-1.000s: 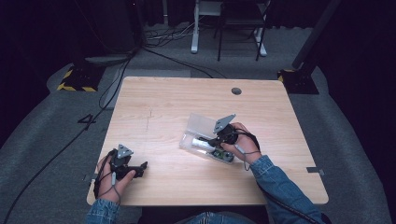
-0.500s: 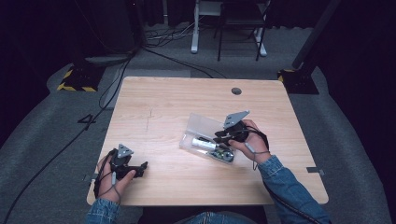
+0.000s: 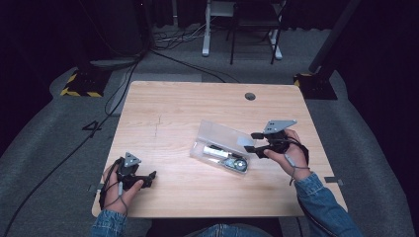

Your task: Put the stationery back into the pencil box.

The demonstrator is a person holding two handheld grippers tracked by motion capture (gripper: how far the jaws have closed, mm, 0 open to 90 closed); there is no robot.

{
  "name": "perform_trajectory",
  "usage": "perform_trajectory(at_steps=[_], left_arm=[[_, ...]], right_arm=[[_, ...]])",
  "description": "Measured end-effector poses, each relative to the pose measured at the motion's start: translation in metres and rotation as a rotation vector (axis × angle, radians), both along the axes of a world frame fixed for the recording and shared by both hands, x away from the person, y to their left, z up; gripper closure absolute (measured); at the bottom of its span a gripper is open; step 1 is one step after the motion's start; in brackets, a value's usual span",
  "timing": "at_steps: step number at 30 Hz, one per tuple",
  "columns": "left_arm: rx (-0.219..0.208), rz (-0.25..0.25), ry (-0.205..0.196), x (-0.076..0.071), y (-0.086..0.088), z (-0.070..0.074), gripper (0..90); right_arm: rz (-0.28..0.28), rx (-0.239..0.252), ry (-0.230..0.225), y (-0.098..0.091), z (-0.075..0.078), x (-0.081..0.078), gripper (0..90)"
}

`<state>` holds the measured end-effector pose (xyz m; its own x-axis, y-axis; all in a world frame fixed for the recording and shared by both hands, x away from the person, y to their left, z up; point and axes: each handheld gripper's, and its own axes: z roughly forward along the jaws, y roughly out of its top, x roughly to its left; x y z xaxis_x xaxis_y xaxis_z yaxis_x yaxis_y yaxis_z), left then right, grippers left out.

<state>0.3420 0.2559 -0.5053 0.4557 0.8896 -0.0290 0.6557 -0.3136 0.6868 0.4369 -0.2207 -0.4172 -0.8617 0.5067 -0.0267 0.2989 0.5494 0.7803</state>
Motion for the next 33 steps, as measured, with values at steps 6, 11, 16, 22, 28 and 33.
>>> perform_trajectory(at_steps=[6, 11, 16, 22, 28, 33], left_arm=[[0.008, -0.001, -0.003, 0.002, 0.001, 0.000, 10.1], [0.005, 0.002, -0.001, 0.005, 0.000, 0.000, 9.2], [0.005, 0.001, 0.005, 0.007, 0.000, 0.000, 8.1], [0.007, -0.002, 0.009, 0.010, -0.001, 0.000, 6.9], [0.005, 0.004, 0.006, 0.012, -0.002, 0.000, 6.1], [0.009, 0.002, 0.011, 0.013, -0.002, 0.000, 5.5]], right_arm=[[-0.064, 0.014, -0.005, -0.026, 0.002, -0.007, 37.9], [-0.123, 0.025, -0.001, -0.048, 0.003, -0.013, 37.5], [-0.186, 0.017, 0.010, -0.069, -0.002, -0.018, 34.3], [-0.238, -0.003, 0.015, -0.088, -0.011, -0.023, 29.9], [-0.282, -0.007, 0.041, -0.107, -0.020, -0.024, 24.9], [-0.327, -0.006, 0.061, -0.120, -0.031, -0.024, 18.2]])
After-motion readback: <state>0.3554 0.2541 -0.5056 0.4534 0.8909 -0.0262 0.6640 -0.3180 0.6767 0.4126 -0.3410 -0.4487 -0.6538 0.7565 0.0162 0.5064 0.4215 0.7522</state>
